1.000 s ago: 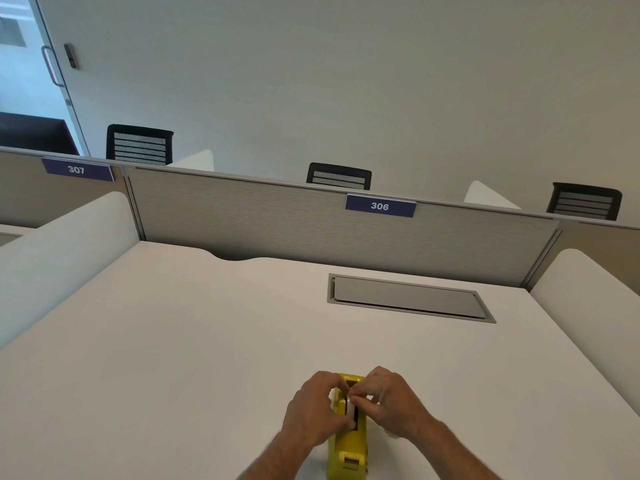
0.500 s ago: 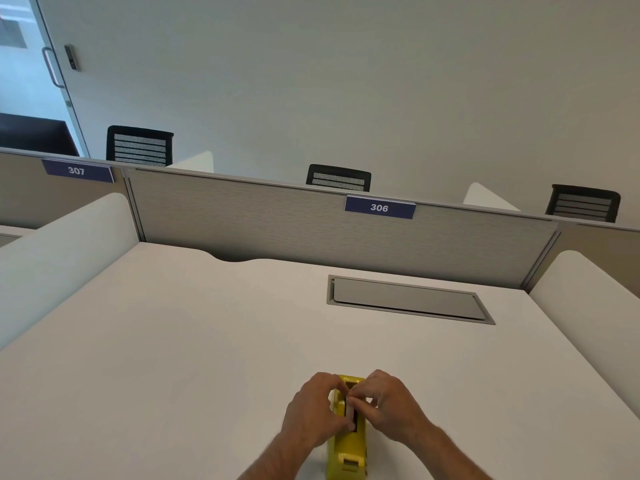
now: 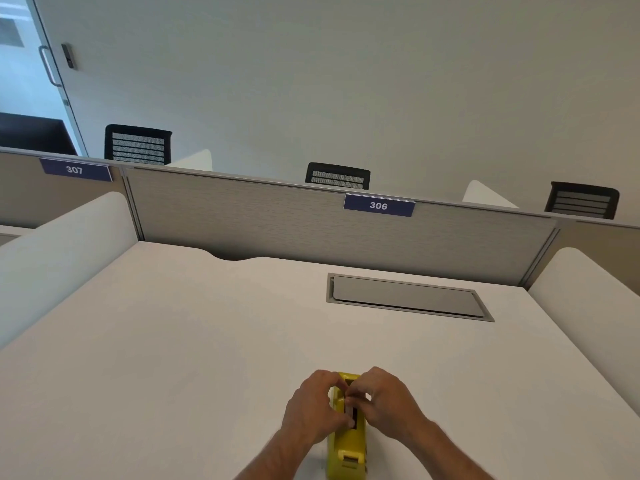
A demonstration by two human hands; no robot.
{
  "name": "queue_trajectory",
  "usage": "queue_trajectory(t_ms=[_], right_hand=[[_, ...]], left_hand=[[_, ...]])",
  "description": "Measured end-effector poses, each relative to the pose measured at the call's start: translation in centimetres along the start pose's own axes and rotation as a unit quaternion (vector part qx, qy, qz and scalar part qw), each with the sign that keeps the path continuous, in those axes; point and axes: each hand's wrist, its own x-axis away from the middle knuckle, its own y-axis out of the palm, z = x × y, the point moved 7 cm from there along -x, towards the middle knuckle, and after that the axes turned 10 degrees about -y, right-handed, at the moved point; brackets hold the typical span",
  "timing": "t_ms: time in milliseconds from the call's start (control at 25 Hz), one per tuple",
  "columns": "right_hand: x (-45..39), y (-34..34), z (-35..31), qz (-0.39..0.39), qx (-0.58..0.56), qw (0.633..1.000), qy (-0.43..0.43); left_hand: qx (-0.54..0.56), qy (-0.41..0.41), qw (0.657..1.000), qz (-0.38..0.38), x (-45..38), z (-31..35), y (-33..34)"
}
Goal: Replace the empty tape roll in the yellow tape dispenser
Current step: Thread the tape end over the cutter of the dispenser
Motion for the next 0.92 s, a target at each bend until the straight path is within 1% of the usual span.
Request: queue_trajectory(t_ms=[120,200,360,600,800,920], right_hand=[[0.0,0.4,-0.7,-0.011,0.054,0.998,-0.007],[0.1,0.7,-1.0,-0.016,0.089,0.996,0.002],[0.2,1.4,-1.5,-0.030,0.119,0.992,0.006],[0.1,1.3,-1.2,-0.021,0.125,0.992,-0.007],[0.2,1.2,-1.1,0.002,0.115,0.993,-0.003],[0.4,0.7,-0.9,0.032,0.093,0.995,0.009]], left_hand=[[0.000,0.000,1.000,0.001,0.0,0.0,-0.1],[0.000,-0.001,1.000,0.003,0.0,0.0,-0.2],[-0.005,0.007,1.000,0.003,-0.2,0.0,-0.1],[-0.008,0.029,1.000,0.005,-0.1,-0.1,0.0],[-0.010,0.016,1.000,-0.001,-0.2,-0.1,0.1],[0.000,0.008,1.000,-0.005,-0.3,-0.2,0.1]])
